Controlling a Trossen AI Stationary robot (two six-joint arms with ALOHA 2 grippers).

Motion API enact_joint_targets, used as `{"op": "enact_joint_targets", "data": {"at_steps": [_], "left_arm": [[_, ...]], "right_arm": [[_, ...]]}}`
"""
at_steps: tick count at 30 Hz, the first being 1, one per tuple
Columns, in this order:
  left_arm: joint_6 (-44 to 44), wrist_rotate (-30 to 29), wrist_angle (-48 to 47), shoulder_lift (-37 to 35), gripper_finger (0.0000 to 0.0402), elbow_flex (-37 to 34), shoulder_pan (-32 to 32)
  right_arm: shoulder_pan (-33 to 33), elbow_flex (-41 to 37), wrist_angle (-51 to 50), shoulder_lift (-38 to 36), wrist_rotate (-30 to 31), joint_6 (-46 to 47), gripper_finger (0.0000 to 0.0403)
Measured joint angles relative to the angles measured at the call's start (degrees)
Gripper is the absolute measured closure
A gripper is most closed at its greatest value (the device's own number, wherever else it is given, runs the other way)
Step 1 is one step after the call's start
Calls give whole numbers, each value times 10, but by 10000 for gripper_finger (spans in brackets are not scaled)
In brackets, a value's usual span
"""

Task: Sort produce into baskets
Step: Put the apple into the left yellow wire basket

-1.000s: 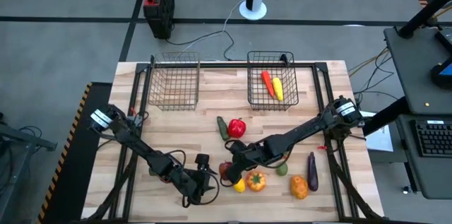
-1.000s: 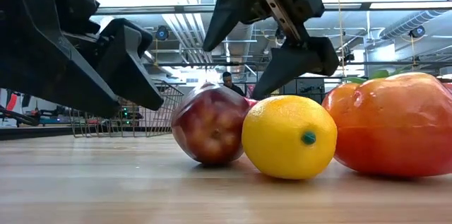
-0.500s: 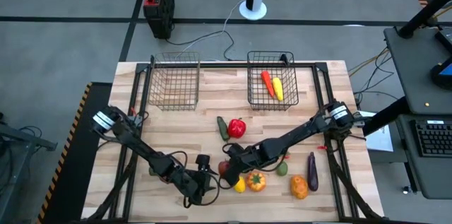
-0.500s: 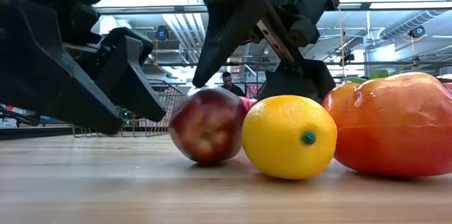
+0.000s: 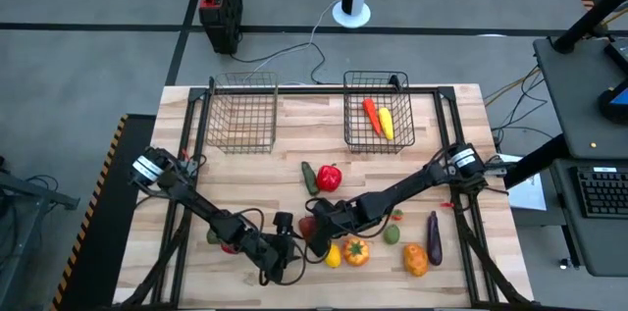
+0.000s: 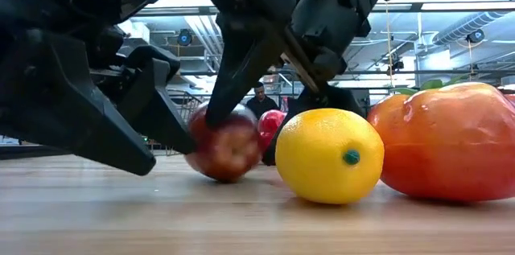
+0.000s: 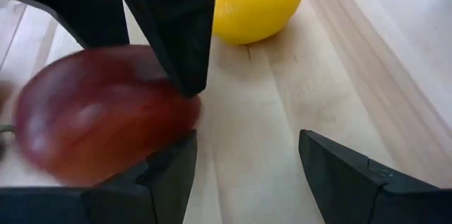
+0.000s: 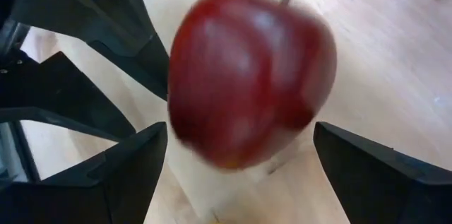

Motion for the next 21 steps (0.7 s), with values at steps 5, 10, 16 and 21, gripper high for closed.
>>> {"op": "enact_joint_targets", "data": {"at_steps": [5,10,16,21], "left_arm": [[6,0,2,1,170,0,4],[3,2,-11,-2,170,0,1],[-5,2,-46,-7,170,0,-2],[-15,2,-71,-7,170,0,-1]], "right_arm": [[-5,0,5,-1,6,-21,58],[-10,0,-11,-2,6,-53,68],[-20,3,-21,-6,-25,-112,66],[-27,28,-126,-11,-48,-147,54]]}}
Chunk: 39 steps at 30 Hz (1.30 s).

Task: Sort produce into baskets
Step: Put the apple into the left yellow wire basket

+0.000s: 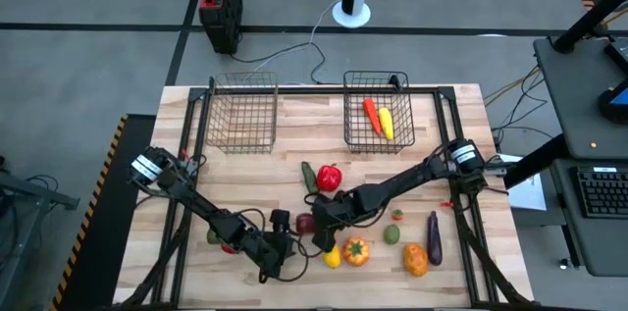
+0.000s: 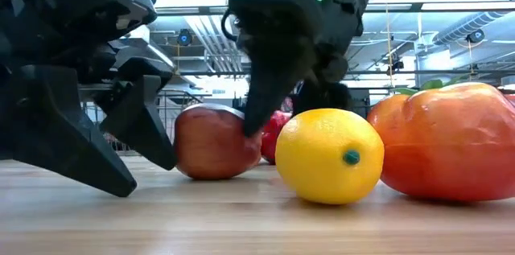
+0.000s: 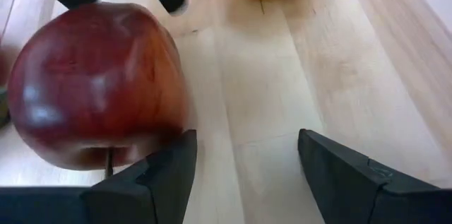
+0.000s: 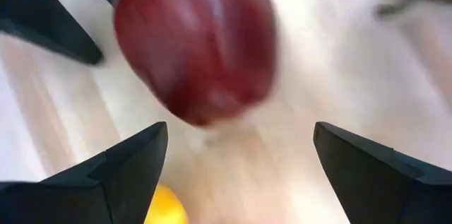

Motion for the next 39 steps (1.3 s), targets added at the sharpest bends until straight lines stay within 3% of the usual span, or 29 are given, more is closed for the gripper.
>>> {"op": "enact_joint_targets", "data": {"at_steps": [6,16,32,39], "left_arm": [[2,0,2,-1,170,0,10],[3,-6,2,-1,170,0,20],[3,-10,6,-1,170,-1,23],[3,-10,6,-1,170,-1,23]], "right_arm": [[2,60,-117,-5,42,-94,49],[1,78,-47,-5,96,-256,48],[1,77,-27,60,94,-237,49],[1,77,-19,68,104,-227,69]]}}
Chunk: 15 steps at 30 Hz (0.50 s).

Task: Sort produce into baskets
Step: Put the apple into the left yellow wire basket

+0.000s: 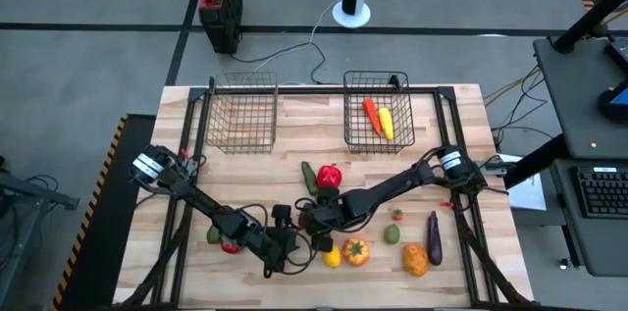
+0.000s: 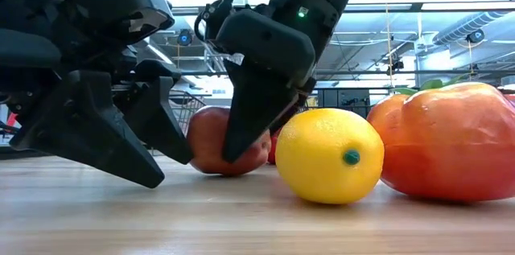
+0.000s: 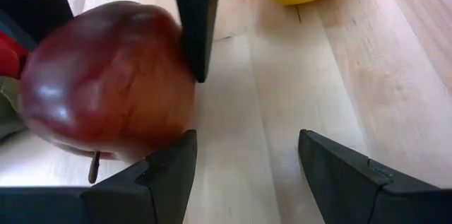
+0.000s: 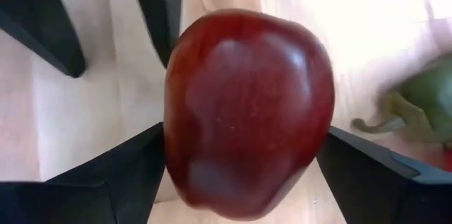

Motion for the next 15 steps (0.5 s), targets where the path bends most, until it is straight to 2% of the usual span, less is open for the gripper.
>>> {"op": "enact_joint_targets", "data": {"at_steps": [10,15], "left_arm": [[3,0,3,-8,170,0,-4],[10,-6,-30,-38,170,0,-11]], "right_arm": [[1,0,3,-9,5,3,123],[6,0,3,-12,21,2,130]]}}
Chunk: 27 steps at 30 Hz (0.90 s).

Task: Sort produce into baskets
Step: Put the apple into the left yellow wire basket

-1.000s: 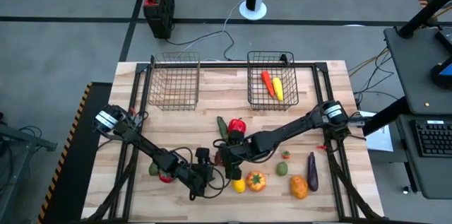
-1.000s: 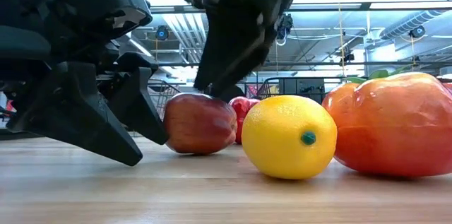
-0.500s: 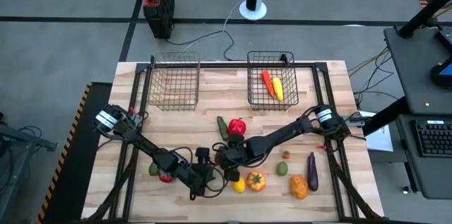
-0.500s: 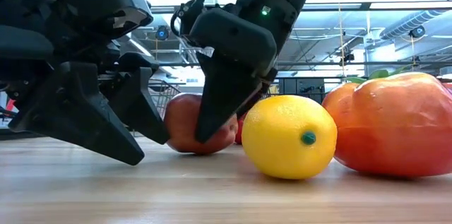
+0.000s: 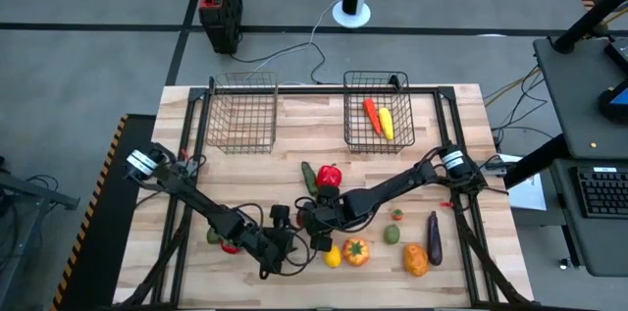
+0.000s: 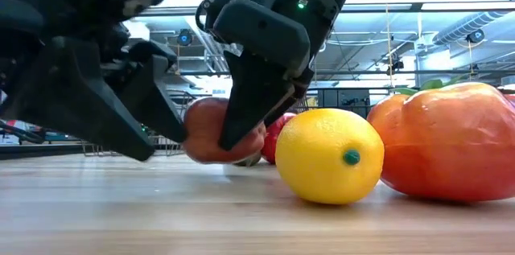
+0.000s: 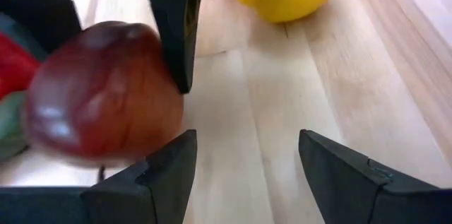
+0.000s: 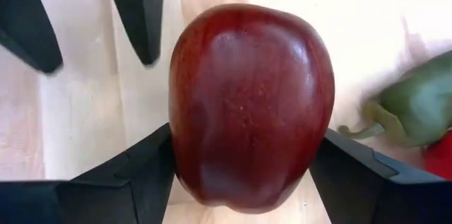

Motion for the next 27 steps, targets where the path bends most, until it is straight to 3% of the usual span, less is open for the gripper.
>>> {"op": "enact_joint_targets", "data": {"at_steps": [11,17,22,27], "left_arm": [[13,-92,-52,-123,170,-34,-41],[12,-119,-42,-220,170,-91,-56],[44,-120,53,-305,170,-135,-86],[120,-119,177,-373,170,-170,-131]], "right_arm": [[19,-2,6,-18,66,-7,123],[31,-6,84,-21,90,-34,121],[46,-22,171,-21,122,-66,123],[68,-73,343,-21,153,-115,119]]}}
